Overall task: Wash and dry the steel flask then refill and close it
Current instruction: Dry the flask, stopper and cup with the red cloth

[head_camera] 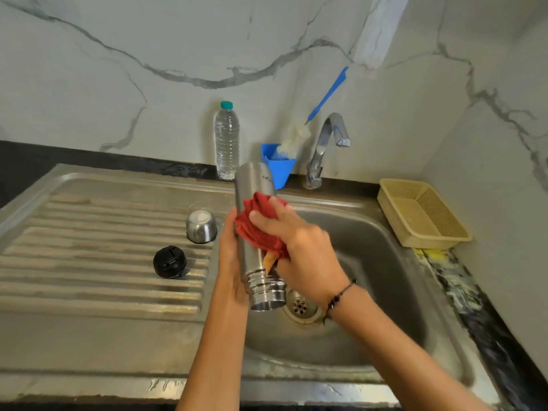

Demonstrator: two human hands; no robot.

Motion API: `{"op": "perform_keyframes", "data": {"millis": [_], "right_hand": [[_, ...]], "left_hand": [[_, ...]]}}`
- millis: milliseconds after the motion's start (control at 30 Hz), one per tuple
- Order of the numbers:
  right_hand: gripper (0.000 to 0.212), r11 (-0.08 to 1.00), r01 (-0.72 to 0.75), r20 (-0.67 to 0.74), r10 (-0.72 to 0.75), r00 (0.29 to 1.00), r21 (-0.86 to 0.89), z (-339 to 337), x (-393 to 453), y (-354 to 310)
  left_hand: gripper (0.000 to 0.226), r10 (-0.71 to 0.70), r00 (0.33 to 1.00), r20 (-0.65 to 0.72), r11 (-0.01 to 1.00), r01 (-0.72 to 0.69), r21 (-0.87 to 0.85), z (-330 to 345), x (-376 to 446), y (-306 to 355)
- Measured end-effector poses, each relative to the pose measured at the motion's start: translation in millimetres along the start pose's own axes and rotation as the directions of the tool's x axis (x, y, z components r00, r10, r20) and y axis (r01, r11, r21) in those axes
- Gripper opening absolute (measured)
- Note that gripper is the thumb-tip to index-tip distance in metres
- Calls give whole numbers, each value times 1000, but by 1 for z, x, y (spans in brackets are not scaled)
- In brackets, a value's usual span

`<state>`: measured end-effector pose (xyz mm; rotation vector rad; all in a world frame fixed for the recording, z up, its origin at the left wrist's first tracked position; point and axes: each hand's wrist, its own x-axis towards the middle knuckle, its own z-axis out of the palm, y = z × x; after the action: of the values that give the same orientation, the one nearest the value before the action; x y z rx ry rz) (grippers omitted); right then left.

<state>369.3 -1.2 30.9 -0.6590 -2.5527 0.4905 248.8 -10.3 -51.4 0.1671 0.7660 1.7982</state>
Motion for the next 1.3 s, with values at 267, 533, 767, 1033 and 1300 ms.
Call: {"op": "perform_keyframes", "data": {"millis": [267, 533, 767, 1033, 1300], "right_hand": [[59, 995, -20, -24, 22, 999, 95, 7, -42, 5], [58, 873, -135, -42, 175, 984, 469, -43, -9, 17], [50, 936, -99, -166, 163, 973, 338, -55, 77, 22], [55, 999, -30, -62, 28, 998, -21, -43, 79, 15], [58, 996, -91, 102, 92, 990, -17, -17, -6, 0]], "left_hand": [[61, 61, 982, -179, 994, -75, -74, 3, -4, 0], [57, 67, 988, -142, 997, -71, -25, 14, -10, 11], [76, 36, 999, 24, 978, -40, 203, 28, -28, 20], [67, 42, 999, 31, 982, -47, 182, 30, -28, 19], [47, 47, 999, 5, 999, -47, 8, 30, -21, -4]]}}
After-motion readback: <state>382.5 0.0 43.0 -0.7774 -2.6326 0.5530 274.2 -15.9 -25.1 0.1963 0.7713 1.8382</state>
